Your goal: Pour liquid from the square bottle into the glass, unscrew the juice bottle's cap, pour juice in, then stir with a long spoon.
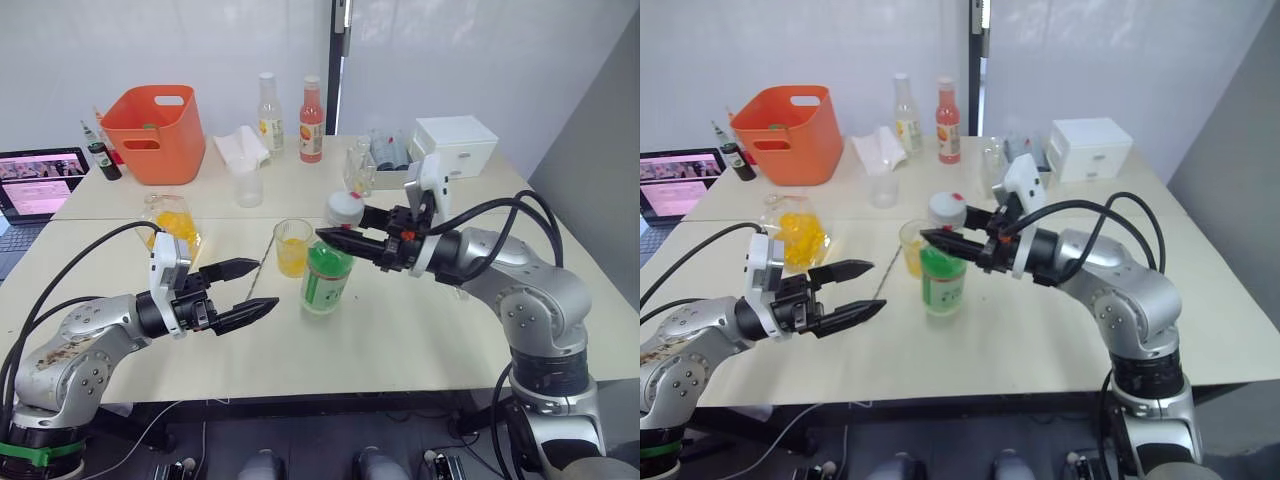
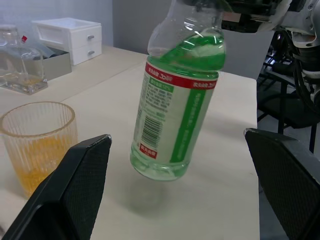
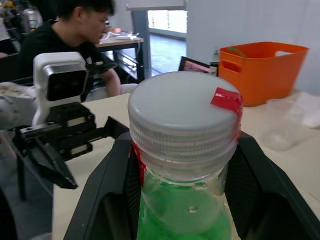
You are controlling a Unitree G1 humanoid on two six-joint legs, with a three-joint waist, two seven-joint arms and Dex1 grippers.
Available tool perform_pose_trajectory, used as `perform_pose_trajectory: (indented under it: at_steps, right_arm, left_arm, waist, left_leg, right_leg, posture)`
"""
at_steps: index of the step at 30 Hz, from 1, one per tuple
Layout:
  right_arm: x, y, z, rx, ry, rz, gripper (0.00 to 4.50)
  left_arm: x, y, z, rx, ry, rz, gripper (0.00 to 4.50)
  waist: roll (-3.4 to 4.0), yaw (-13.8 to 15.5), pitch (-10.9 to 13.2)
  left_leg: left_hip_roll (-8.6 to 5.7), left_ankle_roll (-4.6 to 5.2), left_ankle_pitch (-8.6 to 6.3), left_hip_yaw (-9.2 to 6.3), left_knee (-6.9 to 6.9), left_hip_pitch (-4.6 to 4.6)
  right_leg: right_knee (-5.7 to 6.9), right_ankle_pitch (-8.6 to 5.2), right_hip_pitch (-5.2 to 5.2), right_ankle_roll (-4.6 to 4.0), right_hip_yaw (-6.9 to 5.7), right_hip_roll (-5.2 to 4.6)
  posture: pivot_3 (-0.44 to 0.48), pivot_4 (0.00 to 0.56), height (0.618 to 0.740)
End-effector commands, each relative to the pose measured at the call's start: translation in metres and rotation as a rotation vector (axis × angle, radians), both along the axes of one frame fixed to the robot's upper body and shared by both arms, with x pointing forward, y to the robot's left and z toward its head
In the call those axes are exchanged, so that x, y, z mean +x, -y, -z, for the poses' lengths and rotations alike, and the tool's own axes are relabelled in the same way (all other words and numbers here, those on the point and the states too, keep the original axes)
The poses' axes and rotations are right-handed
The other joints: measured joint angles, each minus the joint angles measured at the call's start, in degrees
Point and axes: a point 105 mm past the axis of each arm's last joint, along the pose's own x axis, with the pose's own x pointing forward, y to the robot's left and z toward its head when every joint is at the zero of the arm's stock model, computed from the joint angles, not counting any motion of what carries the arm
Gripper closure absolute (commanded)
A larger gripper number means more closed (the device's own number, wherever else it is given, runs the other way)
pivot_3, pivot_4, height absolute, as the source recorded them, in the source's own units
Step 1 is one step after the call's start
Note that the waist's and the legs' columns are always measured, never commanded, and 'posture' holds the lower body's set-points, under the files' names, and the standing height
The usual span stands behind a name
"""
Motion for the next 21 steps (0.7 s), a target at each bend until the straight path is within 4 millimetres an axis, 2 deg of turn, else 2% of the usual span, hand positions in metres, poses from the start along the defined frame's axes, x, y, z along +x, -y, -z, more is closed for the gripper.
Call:
perform_pose_trajectory:
  at_steps: [1, 10, 20, 21]
  right_arm:
    - [-0.015, -0.008, -0.013, 0.000, 0.104, -0.087, 2.81]
    - [-0.004, -0.025, 0.019, -0.112, 0.135, -0.142, 2.81]
    - [0.003, -0.027, 0.037, -0.156, 0.093, -0.118, 2.81]
    - [0.003, -0.026, 0.038, -0.155, 0.088, -0.116, 2.31]
  left_arm:
    - [-0.002, -0.003, -0.009, 0.013, 0.050, 0.011, 0.00]
    - [-0.004, -0.003, -0.006, 0.029, 0.042, 0.034, 0.00]
    - [-0.006, -0.002, -0.002, 0.051, 0.031, 0.052, 0.00]
    - [-0.006, -0.002, -0.002, 0.051, 0.031, 0.053, 0.00]
  waist:
    - [-0.01, 0.2, 0.0]
    - [-0.02, 0.3, 0.0]
    - [-0.02, 0.5, 0.0]
    - [-0.02, 0.5, 0.0]
  left_leg:
    - [0.00, 0.00, 0.00, 0.01, 0.00, -0.01]
    - [0.00, 0.00, 0.00, 0.04, 0.00, 0.00]
    - [0.01, 0.00, 0.00, 0.04, 0.00, 0.03]
    - [0.01, 0.00, 0.00, 0.04, 0.00, 0.03]
  right_leg:
    - [0.00, 0.00, -0.01, 0.00, 0.00, 0.00]
    - [0.01, 0.00, -0.04, -0.01, 0.00, 0.08]
    - [0.02, 0.00, -0.02, -0.01, 0.00, 0.07]
    - [0.03, 0.00, -0.02, -0.01, 0.00, 0.07]
  posture:
    - [0.000, 0.150, 0.715]
    - [0.000, 0.150, 0.715]
    - [0.000, 0.150, 0.715]
    - [0.000, 0.150, 0.715]
